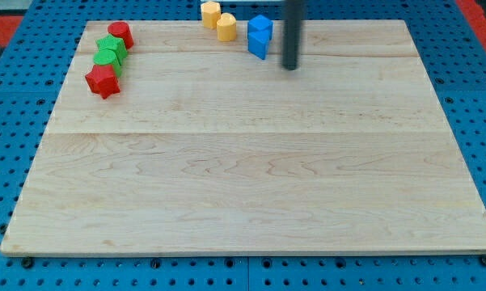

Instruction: Move the yellow heart diagonally bottom left to the yellow hexagon

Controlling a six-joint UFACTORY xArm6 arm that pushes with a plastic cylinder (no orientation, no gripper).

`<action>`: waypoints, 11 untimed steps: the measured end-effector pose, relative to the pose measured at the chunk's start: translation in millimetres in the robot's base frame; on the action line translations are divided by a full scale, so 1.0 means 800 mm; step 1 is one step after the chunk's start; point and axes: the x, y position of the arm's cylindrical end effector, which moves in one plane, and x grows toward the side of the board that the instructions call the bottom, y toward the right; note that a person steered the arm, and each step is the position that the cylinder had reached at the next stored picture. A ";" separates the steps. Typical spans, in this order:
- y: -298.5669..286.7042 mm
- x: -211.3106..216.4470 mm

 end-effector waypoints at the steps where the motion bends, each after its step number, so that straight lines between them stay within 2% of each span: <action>1: 0.060 -0.106; 3: 0.034 -0.111; 5: -0.155 -0.103; 6: -0.207 -0.077; 7: -0.237 -0.069; 8: -0.226 -0.090; 9: -0.253 -0.098; 10: -0.300 -0.074; 11: -0.275 -0.087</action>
